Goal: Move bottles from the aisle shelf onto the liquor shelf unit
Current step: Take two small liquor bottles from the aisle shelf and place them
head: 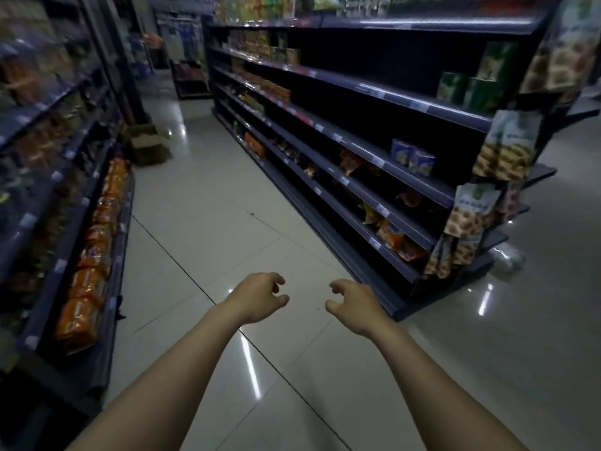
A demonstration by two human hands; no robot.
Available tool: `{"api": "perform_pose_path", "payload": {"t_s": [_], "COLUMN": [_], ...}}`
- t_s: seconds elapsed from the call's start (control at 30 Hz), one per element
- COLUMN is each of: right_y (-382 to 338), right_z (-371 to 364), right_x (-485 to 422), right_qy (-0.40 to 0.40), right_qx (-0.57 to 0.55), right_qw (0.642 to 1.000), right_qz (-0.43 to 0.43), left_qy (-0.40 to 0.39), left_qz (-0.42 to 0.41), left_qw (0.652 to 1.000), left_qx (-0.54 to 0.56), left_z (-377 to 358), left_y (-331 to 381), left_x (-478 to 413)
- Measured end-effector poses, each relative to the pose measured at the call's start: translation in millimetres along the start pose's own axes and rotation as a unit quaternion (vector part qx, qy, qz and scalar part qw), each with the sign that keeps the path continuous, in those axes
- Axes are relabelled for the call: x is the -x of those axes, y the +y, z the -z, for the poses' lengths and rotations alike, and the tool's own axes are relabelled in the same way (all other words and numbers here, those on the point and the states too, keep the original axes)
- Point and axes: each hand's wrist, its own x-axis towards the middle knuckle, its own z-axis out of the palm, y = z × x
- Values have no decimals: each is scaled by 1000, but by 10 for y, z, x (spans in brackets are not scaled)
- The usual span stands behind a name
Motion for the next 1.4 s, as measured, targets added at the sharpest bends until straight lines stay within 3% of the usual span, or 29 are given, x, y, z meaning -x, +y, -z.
{"api": "perform_pose_path", "payload": {"t_s": [0.1,0.17,0.23,0.37,0.47,0.87,1.23,1.4], "right_y": [-177,-359,-459,-499,-767,-973,-848,-929], "right_z": [286,497,664,820,1267,3154,5095,5732], "right_x": [-807,-1923,-2449,-2705,-3635,-6059,-8090,-8772], "right_qy": [15,37,61,73,107,272,384,408], "right_qx": [-11,-13,-9,17,6,58,70,86], "right_qw": [1000,999,998,997,994,960,919,906], "right_qz": [14,23,30,32,31,30,64,78], "left_qy": [18,36,41,54,66,124,232,246], "left_qz": [-5,-14,-28,-54,-107,-293,-346,-364], "left_qw": [1000,999,999,997,992,947,906,893], "left_qx": [1,8,11,27,22,35,73,99], "left_z": [324,677,887,1010,1588,2929,4023,4498], "left_y": [-104,-341,-424,-402,-394,768,1890,2148], "left_x": [-750,-1860,-2393,-2726,-3835,-7091,-9510,-10423]}}
